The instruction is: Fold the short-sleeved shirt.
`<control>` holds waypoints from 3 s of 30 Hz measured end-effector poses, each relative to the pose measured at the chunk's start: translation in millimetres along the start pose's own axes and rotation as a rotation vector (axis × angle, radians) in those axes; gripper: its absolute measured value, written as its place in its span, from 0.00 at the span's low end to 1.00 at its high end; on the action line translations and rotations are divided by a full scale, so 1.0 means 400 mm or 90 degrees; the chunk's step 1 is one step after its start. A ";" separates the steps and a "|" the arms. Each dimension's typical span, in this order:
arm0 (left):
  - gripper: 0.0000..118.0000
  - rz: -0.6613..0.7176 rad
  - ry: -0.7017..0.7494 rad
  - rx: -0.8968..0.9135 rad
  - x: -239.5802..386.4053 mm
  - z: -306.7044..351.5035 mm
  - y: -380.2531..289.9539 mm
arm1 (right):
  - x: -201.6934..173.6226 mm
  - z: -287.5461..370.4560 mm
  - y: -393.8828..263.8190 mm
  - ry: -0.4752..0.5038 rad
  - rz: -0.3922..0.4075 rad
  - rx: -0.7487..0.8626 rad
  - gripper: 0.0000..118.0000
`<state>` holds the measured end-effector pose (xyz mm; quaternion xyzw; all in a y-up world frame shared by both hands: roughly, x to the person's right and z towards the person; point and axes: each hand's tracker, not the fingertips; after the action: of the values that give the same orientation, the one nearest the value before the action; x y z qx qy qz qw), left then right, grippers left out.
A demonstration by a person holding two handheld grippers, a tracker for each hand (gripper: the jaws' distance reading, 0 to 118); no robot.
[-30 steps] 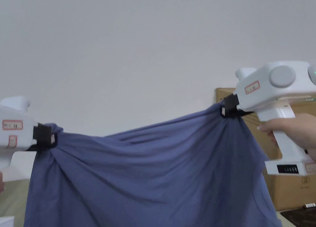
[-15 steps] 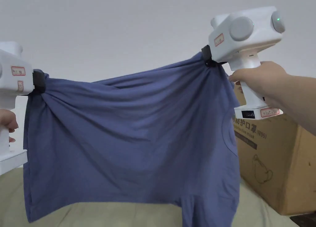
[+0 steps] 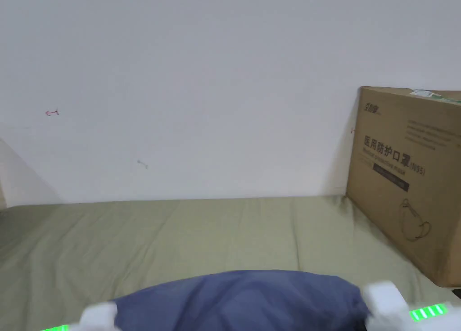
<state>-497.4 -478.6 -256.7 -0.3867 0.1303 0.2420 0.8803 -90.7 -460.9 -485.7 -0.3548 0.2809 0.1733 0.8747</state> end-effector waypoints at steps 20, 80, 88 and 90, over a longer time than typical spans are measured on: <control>0.05 0.066 0.010 -0.108 0.005 0.330 -0.345 | 0.007 0.424 -0.438 0.084 -0.145 -0.071 0.01; 1.00 -0.088 0.202 -0.112 -0.215 -0.201 0.035 | -0.178 0.362 -0.058 0.109 -0.136 0.227 0.00; 0.01 -0.118 0.147 -0.031 -0.156 -0.049 0.047 | -0.062 0.254 0.006 0.116 -0.143 0.194 0.00; 0.01 -0.089 0.109 -0.063 -0.153 -0.014 0.042 | -0.010 0.192 0.048 0.171 -0.147 0.165 0.00</control>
<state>-558.6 -493.0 -245.5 -0.4572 0.1655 0.1520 0.8605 -75.2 -393.0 -448.2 -0.2889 0.3726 -0.0150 0.8817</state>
